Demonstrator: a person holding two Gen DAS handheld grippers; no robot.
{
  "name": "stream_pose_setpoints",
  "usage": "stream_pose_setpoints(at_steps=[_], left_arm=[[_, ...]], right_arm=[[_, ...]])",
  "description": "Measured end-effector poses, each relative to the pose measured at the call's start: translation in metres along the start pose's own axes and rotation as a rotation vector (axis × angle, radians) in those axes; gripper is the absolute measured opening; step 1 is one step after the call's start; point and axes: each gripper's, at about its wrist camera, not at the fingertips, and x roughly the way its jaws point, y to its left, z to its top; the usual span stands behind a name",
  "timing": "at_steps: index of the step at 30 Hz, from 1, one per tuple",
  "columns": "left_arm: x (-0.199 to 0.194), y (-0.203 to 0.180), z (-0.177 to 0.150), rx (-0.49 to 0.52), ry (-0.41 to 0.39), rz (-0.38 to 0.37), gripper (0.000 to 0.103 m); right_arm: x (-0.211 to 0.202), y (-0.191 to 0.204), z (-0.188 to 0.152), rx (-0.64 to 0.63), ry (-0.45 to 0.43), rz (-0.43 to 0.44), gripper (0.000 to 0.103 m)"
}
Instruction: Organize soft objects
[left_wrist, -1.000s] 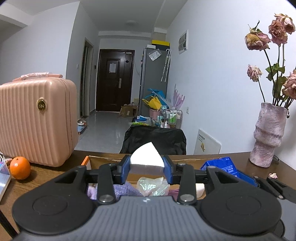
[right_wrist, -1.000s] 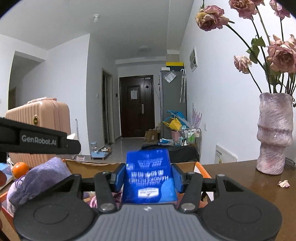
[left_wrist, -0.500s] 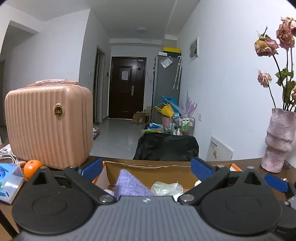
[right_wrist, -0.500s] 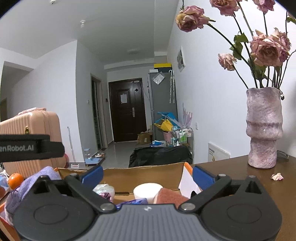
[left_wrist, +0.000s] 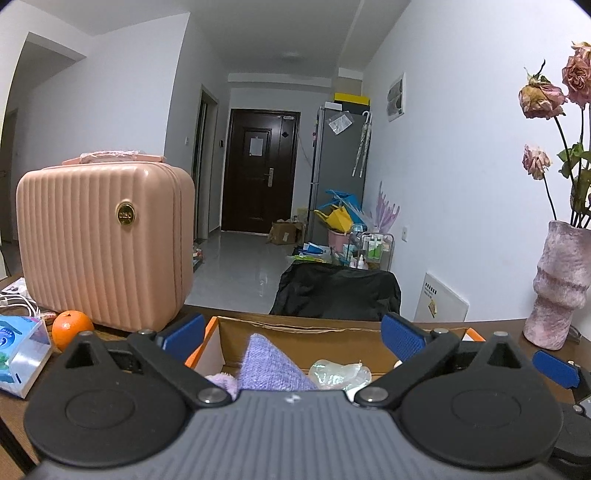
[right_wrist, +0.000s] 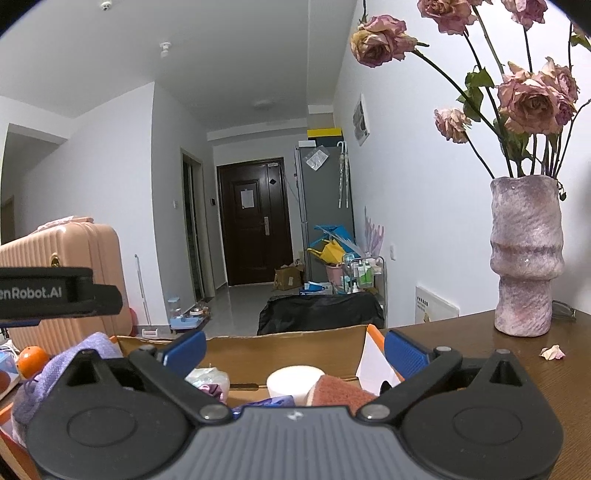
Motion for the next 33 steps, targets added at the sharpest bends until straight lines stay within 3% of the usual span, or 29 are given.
stream_pose_setpoints(at_steps=[20, 33], left_arm=[[-0.037, 0.013, -0.016, 0.0, 0.015, 0.025, 0.103], [-0.084, 0.031, -0.035, -0.003, 0.06, 0.04, 0.103]], right_arm=[[-0.042, 0.004, -0.007, -0.057, -0.019, 0.001, 0.103], [-0.099, -0.001, -0.016, -0.064, -0.016, -0.011, 0.103]])
